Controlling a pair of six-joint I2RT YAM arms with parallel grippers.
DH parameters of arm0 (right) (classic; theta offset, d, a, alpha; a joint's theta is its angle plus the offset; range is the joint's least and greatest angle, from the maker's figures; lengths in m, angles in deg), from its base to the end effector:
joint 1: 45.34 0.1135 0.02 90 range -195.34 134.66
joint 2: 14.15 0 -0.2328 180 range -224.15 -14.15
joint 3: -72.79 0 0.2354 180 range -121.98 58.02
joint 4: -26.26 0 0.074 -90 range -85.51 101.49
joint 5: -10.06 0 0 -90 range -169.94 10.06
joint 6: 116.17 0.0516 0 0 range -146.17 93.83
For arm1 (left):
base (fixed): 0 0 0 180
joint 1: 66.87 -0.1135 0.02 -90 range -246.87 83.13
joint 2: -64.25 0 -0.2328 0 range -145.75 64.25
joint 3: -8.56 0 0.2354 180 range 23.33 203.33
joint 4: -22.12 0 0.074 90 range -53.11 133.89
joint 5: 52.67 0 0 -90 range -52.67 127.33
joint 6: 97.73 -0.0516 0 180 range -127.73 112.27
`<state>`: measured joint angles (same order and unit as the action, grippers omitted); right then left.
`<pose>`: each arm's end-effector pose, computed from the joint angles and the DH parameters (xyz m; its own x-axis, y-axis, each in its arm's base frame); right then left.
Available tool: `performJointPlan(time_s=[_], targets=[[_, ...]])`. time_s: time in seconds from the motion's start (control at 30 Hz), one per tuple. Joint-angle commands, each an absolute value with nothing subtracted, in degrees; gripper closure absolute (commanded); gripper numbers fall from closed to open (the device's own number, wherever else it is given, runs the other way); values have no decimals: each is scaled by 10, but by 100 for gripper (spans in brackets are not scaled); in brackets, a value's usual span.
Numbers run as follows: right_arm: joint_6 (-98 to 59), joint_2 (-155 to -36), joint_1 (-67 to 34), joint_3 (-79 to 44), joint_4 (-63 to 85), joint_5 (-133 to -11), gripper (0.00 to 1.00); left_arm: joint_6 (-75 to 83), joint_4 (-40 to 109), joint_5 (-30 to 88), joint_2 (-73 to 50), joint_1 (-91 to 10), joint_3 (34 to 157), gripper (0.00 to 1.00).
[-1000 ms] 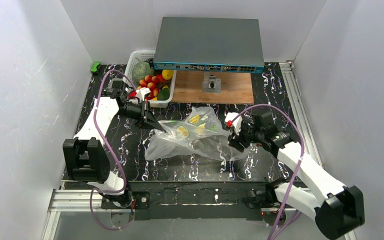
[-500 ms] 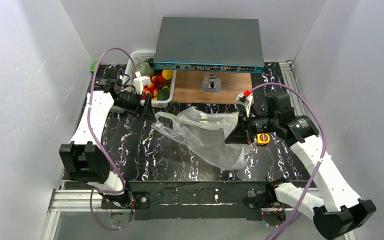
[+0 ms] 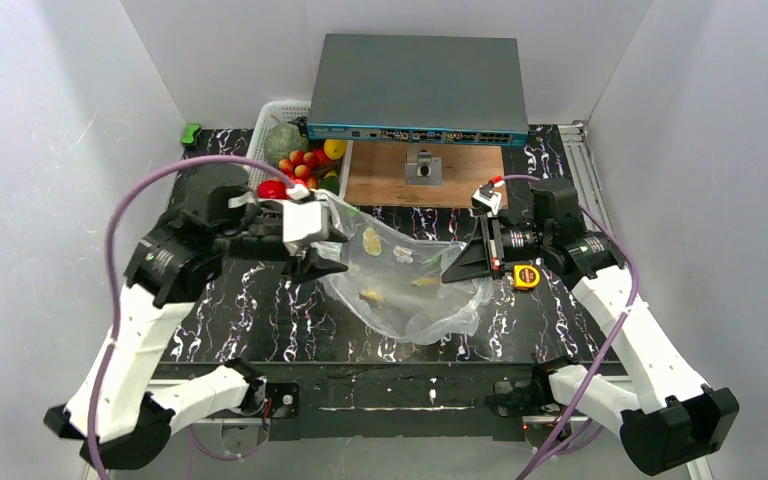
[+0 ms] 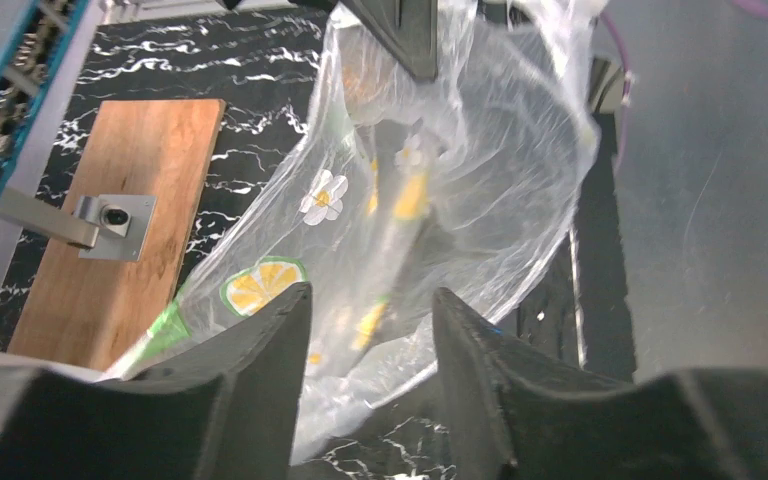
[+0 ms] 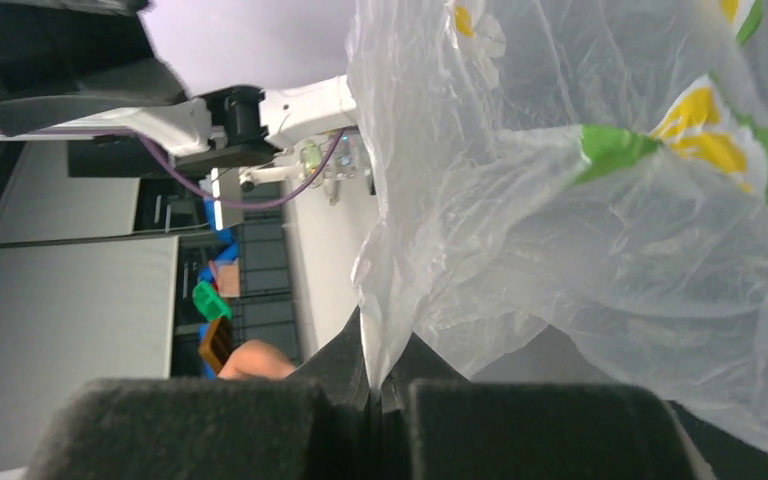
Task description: Place the fake fruits into the plastic bag and tie a complex knot
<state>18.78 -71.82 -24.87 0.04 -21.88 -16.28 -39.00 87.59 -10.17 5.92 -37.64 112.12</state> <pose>0.1749 0.1147 0.3186 -0.9684 -0.0269 -0.2478 -0.2467 0.2431 0.9381 0.1260 -0.1141 0.4411 0.2265 0.2751 -0.9343 0.9547 0.1275 0.2690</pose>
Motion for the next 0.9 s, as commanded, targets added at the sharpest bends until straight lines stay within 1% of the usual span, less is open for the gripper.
performJointPlan(time_s=[0.0,0.03,0.13,0.2,0.23,0.3,0.37,0.43,0.53,0.6,0.63,0.67,0.73,0.8,0.87], targets=[[229,-709,-250,-34,-192,-100,99,-474,885,-14,-34,-318,1091,59],[224,-707,-250,-35,-201,-97,99,-488,886,4,-52,-314,1089,63],[213,-701,-250,-31,-216,-85,99,-500,874,82,-108,-314,1085,65],[207,-698,-253,-22,-222,-83,99,-581,942,73,-142,-316,1084,70],[205,-698,-260,-15,-224,-78,99,-621,972,60,-144,-317,1066,70],[201,-697,-278,3,-225,-70,99,-652,986,45,-122,-317,1002,70],[182,-696,-314,15,-241,-74,99,-678,1007,53,-104,-317,945,70],[130,-706,-348,7,-295,-89,99,-671,994,77,-91,-330,891,69],[14,-741,-397,-31,-416,-160,99,-682,962,108,-77,-389,812,69],[-54,-759,-428,-51,-481,-241,99,-708,953,110,-78,-451,782,69],[-78,-768,-435,-57,-488,-278,99,-721,956,107,-83,-480,776,69],[-97,-776,-436,-62,-503,-309,99,-737,965,103,-89,-500,775,69],[-132,-789,-431,-64,-506,-328,99,-746,982,89,-94,-517,788,67],[-151,-796,-411,-63,-498,-348,99,-716,983,56,-83,-517,813,64],[-164,-797,-376,-63,-486,-375,99,-669,988,13,-73,-505,853,59]])
